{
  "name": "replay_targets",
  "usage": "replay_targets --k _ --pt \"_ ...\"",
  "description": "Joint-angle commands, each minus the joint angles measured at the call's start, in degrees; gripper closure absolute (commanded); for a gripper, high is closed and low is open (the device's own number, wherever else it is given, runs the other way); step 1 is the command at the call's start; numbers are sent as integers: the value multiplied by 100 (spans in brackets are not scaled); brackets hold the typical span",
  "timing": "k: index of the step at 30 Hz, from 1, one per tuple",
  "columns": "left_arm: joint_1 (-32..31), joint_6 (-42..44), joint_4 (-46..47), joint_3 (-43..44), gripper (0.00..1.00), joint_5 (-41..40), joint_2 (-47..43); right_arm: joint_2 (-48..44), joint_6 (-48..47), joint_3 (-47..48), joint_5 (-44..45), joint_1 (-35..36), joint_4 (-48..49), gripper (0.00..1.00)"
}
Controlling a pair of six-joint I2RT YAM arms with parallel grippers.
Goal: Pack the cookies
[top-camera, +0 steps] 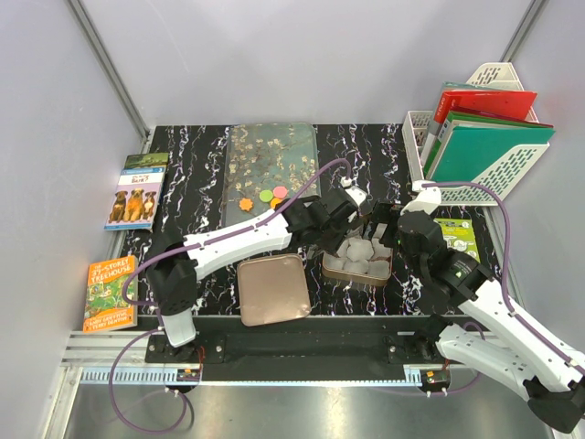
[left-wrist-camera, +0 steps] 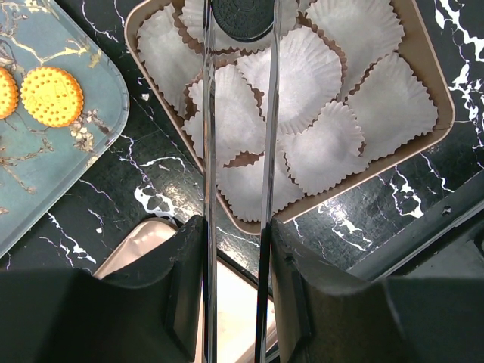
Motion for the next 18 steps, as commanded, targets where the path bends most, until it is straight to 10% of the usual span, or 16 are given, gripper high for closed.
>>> replay_targets --k 1,18 --pt "-35 -30 241 66 62 -160 -401 -46 8 -11 147 -5 127 0" --pt "-44 -74 302 4 48 -353 -551 -55 69 -37 121 -5 127 0"
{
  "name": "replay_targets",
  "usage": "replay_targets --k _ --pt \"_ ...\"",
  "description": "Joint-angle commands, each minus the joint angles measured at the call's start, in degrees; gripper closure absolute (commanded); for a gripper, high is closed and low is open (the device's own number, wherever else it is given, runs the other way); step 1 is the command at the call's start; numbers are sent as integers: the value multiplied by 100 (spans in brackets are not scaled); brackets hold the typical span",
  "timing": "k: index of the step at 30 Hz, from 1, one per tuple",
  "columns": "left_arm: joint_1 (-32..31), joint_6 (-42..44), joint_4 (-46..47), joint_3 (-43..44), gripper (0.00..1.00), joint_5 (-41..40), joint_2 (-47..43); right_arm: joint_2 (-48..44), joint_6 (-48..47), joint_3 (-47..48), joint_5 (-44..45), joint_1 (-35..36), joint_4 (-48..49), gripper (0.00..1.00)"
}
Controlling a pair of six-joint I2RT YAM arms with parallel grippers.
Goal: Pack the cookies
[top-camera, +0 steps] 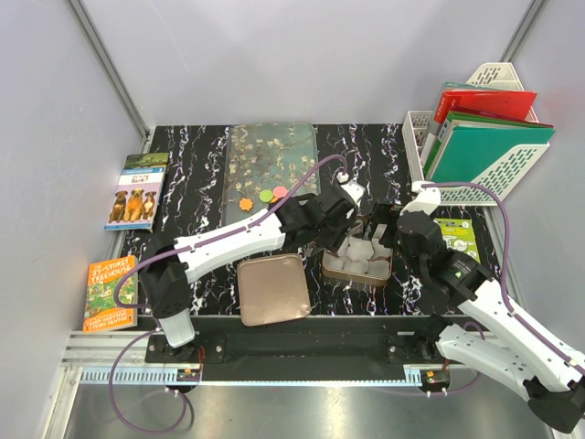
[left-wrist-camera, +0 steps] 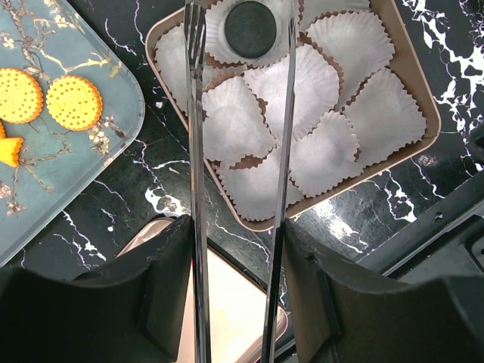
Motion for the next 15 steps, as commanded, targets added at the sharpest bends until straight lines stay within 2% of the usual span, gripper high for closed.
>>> replay_targets --k 1,9,15 --pt "-29 -70 300 -4 48 -240 -330 -63 56 -4 132 3 118 0" --pt "164 -140 239 -346 44 -1233 -1155 -81 38 31 132 -5 118 0" --pt "1288 -377 239 -970 55 -926 -1876 -98 47 13 123 -5 135 0"
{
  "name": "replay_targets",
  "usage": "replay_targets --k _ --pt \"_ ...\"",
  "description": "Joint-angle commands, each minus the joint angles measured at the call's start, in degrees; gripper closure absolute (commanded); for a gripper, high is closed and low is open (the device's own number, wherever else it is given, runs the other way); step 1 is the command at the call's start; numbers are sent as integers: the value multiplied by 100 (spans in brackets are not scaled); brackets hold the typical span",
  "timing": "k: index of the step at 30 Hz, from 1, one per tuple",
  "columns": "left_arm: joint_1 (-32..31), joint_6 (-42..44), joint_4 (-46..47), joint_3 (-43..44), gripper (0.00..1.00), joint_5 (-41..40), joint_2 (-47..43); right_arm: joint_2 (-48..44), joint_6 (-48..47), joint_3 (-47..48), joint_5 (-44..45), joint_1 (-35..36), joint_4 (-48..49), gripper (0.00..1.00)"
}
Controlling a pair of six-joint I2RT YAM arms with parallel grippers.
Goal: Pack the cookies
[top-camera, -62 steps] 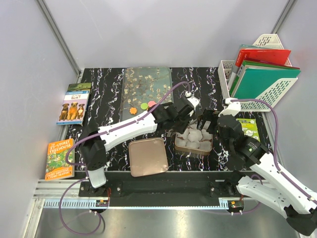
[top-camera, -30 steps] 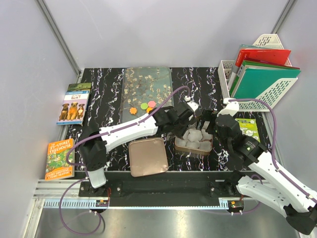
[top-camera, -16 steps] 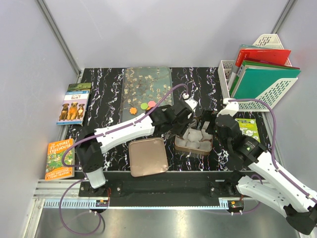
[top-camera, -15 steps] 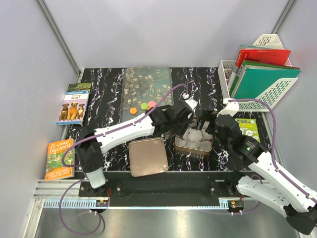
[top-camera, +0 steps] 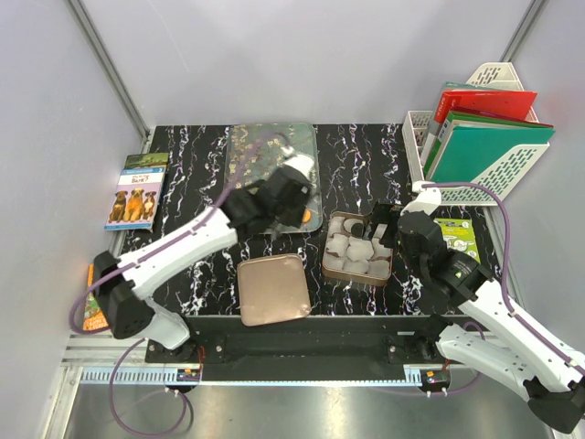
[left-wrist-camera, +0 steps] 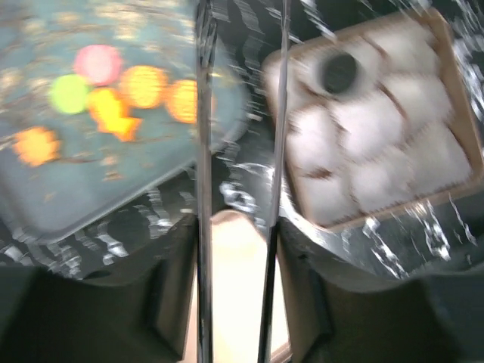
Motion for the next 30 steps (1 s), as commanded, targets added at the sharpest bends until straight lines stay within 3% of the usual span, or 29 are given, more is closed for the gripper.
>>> replay_targets --k 1,11,30 --pt "872 -201 213 -370 55 -128 -636 -98 47 -11 123 -5 133 0" --pt "2357 -420 28 -1161 49 -84 -830 -116 21 -99 132 -5 195 0" --pt "2543 -675 133 -1680 45 -119 -285 -107 12 -204 88 -5 283 0"
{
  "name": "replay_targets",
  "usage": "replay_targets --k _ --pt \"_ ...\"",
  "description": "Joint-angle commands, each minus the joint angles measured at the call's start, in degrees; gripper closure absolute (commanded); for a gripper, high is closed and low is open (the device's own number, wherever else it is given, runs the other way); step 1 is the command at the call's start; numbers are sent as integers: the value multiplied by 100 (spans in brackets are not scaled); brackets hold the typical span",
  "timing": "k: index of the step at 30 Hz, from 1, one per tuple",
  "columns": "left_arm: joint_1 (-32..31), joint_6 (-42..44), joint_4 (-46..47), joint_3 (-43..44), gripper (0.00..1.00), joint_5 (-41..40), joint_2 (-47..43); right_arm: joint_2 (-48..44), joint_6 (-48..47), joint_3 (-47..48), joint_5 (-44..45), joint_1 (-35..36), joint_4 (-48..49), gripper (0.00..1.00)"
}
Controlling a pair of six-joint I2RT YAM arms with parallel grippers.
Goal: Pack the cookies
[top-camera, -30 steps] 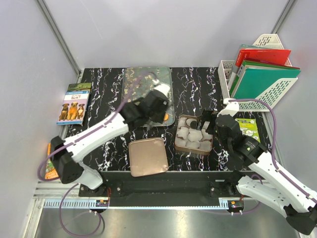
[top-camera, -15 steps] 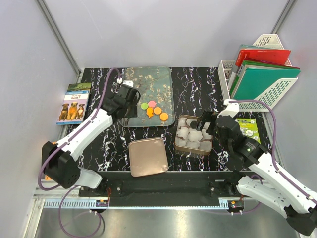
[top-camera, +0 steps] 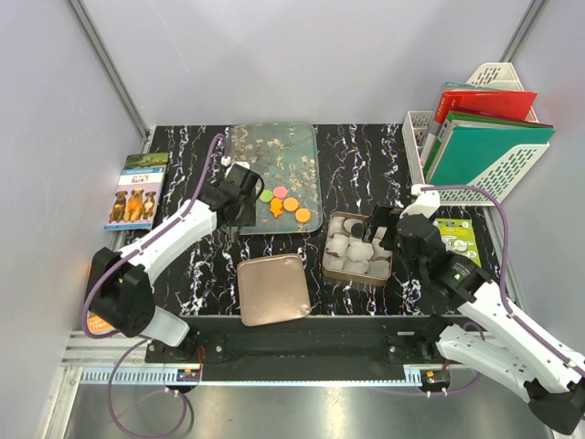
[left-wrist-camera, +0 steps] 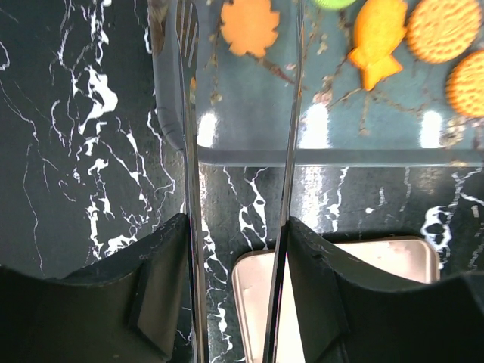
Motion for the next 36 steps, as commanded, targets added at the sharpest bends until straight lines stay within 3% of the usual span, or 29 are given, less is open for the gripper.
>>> replay_targets --k 1,12,21,28,32,36 --pt "90 -81 330 -141 45 -29 52 -24 21 -19 90 3 237 0" --pt "214 -63 620 -247 48 111 254 37 21 -27 81 -5 254 0" --pt "214 7 629 -185 64 322 131 81 3 -10 72 -5 272 0" --pt "117 51 472 7 71 357 -632 125 12 34 37 3 289 0" --pt "-330 208 392 350 71 410 -914 169 12 122 46 3 298 0" --pt "-1452 543 217 1008 71 402 -748 213 12 210 37 3 298 0"
